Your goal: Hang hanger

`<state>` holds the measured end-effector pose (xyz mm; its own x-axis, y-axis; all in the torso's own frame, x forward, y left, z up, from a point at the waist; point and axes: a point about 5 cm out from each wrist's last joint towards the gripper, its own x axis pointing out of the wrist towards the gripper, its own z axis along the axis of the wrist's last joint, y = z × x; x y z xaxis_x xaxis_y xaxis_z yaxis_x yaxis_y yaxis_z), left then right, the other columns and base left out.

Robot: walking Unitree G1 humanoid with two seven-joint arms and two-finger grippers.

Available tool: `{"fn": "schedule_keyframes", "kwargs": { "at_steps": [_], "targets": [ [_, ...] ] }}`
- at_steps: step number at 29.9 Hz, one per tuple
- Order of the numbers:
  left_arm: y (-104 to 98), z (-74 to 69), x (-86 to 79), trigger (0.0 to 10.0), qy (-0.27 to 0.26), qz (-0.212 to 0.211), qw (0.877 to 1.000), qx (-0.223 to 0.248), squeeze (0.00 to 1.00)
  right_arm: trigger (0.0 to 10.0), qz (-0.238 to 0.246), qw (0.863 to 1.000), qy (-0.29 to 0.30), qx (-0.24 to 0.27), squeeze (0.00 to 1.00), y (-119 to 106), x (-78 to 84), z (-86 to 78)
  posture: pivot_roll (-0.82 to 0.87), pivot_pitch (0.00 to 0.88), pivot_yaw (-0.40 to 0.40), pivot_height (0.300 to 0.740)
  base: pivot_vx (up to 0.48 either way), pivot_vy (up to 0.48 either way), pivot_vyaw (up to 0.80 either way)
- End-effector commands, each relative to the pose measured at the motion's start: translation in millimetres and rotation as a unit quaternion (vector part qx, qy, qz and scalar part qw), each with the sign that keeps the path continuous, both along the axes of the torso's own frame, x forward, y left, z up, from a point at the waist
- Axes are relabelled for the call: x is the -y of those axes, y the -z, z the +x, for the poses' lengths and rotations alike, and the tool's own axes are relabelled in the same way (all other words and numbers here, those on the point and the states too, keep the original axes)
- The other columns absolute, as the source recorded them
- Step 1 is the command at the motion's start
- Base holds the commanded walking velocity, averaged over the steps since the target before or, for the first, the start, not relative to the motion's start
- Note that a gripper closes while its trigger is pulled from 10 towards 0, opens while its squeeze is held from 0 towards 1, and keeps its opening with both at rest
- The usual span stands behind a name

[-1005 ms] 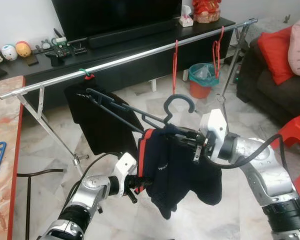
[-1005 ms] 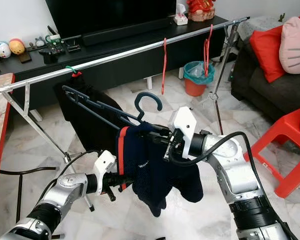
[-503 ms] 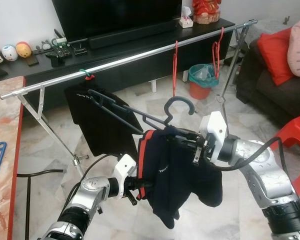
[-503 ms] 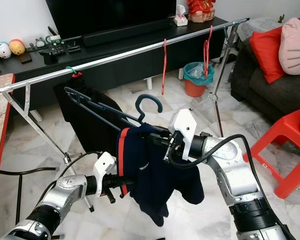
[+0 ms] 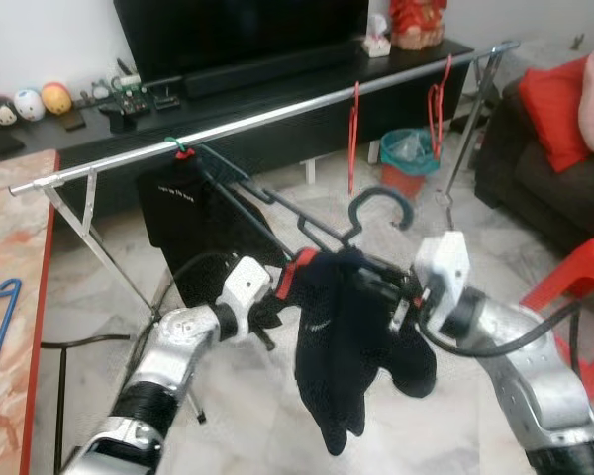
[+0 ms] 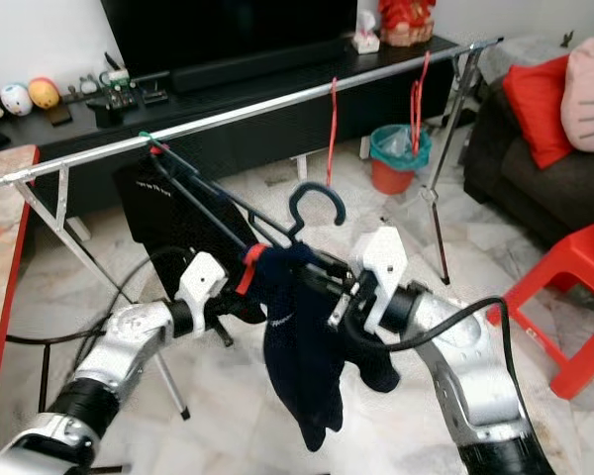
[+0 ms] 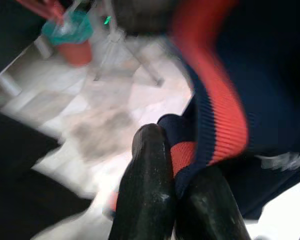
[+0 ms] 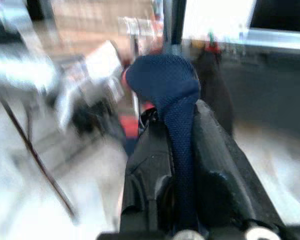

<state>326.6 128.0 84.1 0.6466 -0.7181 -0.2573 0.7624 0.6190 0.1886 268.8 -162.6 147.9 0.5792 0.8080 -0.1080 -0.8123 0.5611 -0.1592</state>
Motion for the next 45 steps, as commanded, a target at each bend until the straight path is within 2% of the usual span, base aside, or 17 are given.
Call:
{"fn": "schedule_keyframes", "kwargs": {
  "at_steps": [1,2,6,8,10,14,15,17,20,22,28,31,34,42,45],
  "targets": [
    [13.7,-4.7,-16.0,10.0,-0.032,0.021,0.999,-0.015,0.0,10.0,-0.014,0.999,0.027,-0.016,0.0,14.3,8.1,-4.2,-0.08,0.002,0.087,0.74,0.0,0.0,0.0],
    [15.1,-7.2,-17.0,10.0,-0.037,0.014,0.999,-0.013,0.0,10.0,-0.005,0.998,0.054,-0.03,0.0,22.1,13.1,-6.8,-0.08,0.003,0.083,0.74,0.0,0.0,0.0],
    [17.6,-18.5,-10.5,10.0,-0.005,0.017,1.0,-0.008,0.0,10.0,-0.053,0.993,0.089,-0.048,0.0,38.5,23.5,-13.9,-0.09,0.019,0.08,0.74,0.0,0.0,0.0],
    [16.9,-19.0,-9.4,10.0,0.006,0.026,1.0,0.001,0.0,10.0,-0.058,0.99,0.115,-0.051,0.0,38.6,29.3,-9.5,-0.09,0.025,0.084,0.74,0.0,0.0,0.0],
    [13.0,-16.9,-9.3,10.0,0.021,0.041,0.999,0.02,0.0,10.0,-0.061,0.982,0.165,-0.063,0.0,38.9,41.5,-0.2,-0.09,0.035,0.09,0.74,0.0,0.0,0.0],
    [7.5,-13.9,-10.1,10.0,0.032,0.057,0.997,0.043,0.0,10.0,-0.062,0.987,0.131,-0.075,0.0,40.7,37.5,-5.4,-0.09,0.039,0.099,0.74,0.0,0.0,0.0],
    [3.8,-12.7,-10.0,10.0,0.043,0.068,0.995,0.055,0.0,10.0,-0.068,0.99,0.094,-0.084,0.0,43.3,31.9,-12.7,-0.09,0.039,0.1,0.74,0.0,0.0,0.0],
    [-3.7,-10.7,-8.0,10.0,0.061,0.071,0.993,0.068,0.0,10.0,-0.071,0.99,0.063,-0.104,0.0,47.1,26.5,-20.6,-0.09,0.042,0.101,0.74,0.0,0.0,0.0],
    [-8.1,-9.2,-7.0,10.0,0.068,0.07,0.992,0.078,0.0,10.0,-0.074,0.989,0.057,-0.111,0.0,48.7,25.8,-23.0,-0.09,0.044,0.105,0.74,0.0,0.0,0.0],
    [-12.7,-8.1,-7.4,10.0,0.08,0.084,0.988,0.1,0.0,10.0,-0.08,0.989,0.042,-0.12,0.0,50.1,24.3,-28.9,-0.09,0.041,0.111,0.74,0.0,0.0,0.0],
    [-9.4,-11.8,-9.7,10.0,0.105,0.111,0.982,0.112,0.0,10.0,-0.088,0.988,0.005,-0.126,0.0,48.6,21.9,-47.0,-0.09,0.005,0.11,0.74,0.0,0.0,0.0],
    [-6.1,-14.0,-11.2,10.0,0.115,0.123,0.979,0.111,0.0,10.0,-0.087,0.988,-0.018,-0.128,0.0,41.8,20.6,-59.6,-0.09,0.0,0.113,0.74,0.0,0.0,0.0],
    [-4.9,-14.7,-11.0,10.0,0.122,0.126,0.978,0.111,0.0,10.0,-0.085,0.989,-0.023,-0.122,0.0,32.8,17.4,-65.4,-0.09,0.0,0.121,0.74,0.0,0.0,0.0],
    [-11.4,-10.4,-13.5,10.0,0.126,0.123,0.977,0.117,0.0,10.0,-0.134,0.983,0.083,-0.094,0.0,36.0,13.9,-59.1,-0.09,0.049,0.146,0.74,0.0,0.0,0.0],
    [-16.1,-8.9,-16.5,10.0,0.136,0.121,0.977,0.111,0.0,10.0,-0.132,0.979,0.124,-0.098,0.0,41.1,13.7,-53.6,-0.08,0.06,0.151,0.74,0.0,0.0,0.0]
  ]
}}
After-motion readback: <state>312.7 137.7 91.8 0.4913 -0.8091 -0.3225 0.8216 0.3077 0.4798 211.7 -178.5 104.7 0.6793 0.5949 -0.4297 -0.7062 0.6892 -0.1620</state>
